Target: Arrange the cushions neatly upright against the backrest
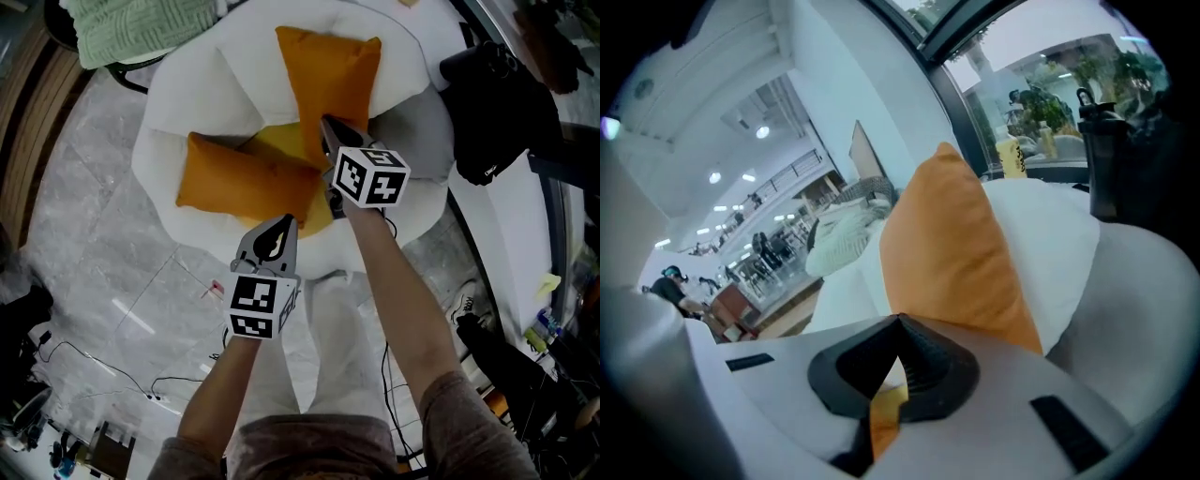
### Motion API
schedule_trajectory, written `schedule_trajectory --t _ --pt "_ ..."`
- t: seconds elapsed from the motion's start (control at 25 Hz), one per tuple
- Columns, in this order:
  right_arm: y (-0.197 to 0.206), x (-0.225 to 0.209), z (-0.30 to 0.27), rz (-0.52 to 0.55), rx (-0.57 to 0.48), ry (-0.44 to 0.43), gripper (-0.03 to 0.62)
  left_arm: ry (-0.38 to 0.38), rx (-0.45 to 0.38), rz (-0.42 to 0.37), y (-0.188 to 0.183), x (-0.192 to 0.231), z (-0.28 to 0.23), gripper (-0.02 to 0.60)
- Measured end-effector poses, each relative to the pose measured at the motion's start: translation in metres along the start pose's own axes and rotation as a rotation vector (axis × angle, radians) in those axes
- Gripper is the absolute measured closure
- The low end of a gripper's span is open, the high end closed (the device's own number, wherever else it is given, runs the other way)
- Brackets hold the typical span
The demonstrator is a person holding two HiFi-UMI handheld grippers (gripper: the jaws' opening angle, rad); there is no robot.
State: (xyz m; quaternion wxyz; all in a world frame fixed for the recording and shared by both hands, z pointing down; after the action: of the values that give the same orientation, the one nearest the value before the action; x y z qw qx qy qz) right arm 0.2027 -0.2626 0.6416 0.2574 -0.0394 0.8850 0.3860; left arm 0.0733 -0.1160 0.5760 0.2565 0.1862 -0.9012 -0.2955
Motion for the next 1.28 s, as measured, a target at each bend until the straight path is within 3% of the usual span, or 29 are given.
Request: schedule_trajectory --t 0.12,0.24,0.36,1.0,1.28 --pt "-0.017 0.011 0.002 0.005 -0.05 -0.027 0.577 -0.002 0.002 -0.002 0.002 0.003 0.001 0.577" --pt "-0.02 0.014 -0.002 0.096 -0.009 -0.002 0.577 -0.008 0.005 0.004 0.004 0.007 0.003 0.577" --pt "-0.019 0.009 0.002 0.111 -0.002 0.016 0.577 -0.005 0.002 0.007 0.004 0.007 0.003 0.577" --pt "0.035 0.015 0.033 0.138 0.087 0.021 0.577 0.0 -0.01 0.022 0.004 0.007 0.014 0.578" --pt "0.046 0.047 0.034 0.235 0.129 -0.031 0.576 0.011 -0.042 0.049 0.005 0.01 0.036 0.578"
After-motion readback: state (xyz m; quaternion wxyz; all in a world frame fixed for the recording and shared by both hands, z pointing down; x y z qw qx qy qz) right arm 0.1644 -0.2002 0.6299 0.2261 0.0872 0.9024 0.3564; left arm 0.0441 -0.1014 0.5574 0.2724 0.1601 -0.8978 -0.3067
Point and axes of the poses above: the fingertips, and each gripper's own axes: z backward along the fingers, x to its left, y out of its underside, the point moved 4 cm from there along z, backward along the fingers, and after that the axes turned 2 degrees about -y, right-handed, at the moved point
